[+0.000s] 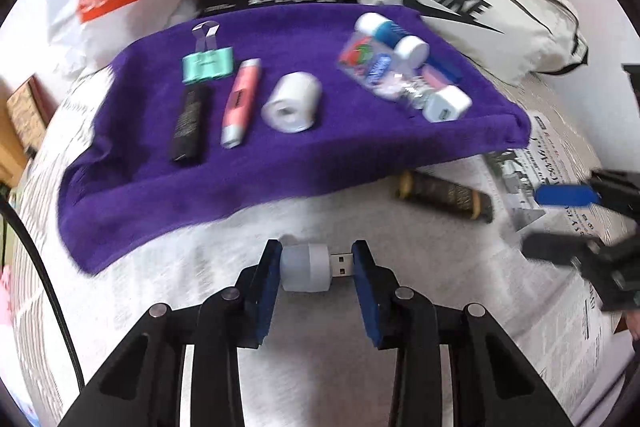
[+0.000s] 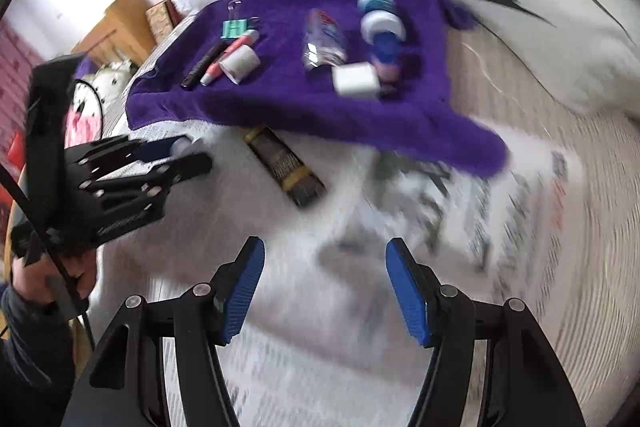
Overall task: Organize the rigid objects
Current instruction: 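Grasp the small white USB light with the left gripper while the right gripper grasps the Grand Reserve box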
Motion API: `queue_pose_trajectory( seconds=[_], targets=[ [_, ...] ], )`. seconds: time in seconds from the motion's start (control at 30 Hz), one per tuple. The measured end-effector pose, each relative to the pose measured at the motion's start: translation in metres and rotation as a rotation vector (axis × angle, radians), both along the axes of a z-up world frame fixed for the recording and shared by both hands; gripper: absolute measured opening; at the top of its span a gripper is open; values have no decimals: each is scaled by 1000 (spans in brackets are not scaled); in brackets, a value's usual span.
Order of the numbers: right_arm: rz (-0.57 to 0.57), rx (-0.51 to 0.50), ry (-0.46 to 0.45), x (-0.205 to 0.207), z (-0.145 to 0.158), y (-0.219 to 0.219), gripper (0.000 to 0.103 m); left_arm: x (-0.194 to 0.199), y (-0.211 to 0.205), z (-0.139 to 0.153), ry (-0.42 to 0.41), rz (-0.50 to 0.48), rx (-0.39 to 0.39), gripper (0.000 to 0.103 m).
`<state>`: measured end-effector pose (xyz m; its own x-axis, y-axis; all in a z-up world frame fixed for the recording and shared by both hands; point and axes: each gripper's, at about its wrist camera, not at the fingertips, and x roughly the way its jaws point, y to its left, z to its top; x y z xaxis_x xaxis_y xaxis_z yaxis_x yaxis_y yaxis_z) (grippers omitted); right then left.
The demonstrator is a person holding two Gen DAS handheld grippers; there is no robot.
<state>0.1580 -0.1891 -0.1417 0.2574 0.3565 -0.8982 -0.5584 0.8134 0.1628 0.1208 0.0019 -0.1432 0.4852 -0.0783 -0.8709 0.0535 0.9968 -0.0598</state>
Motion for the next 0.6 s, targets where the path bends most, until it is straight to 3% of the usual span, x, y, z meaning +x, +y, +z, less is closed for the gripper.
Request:
queue_pose_trajectory(
  seconds=[0.3,0.53,0.6],
  targets=[
    [126,-84,-104,18,-17,48,62,-17,25,0,10,29,-37,34],
    [175,-98,-156,20,-21,65,41,-19,30,0,7,30,-58,34],
    [187,-105,-146,21,-22,67,41,-21,30,0,7,26,-58,34]
  ],
)
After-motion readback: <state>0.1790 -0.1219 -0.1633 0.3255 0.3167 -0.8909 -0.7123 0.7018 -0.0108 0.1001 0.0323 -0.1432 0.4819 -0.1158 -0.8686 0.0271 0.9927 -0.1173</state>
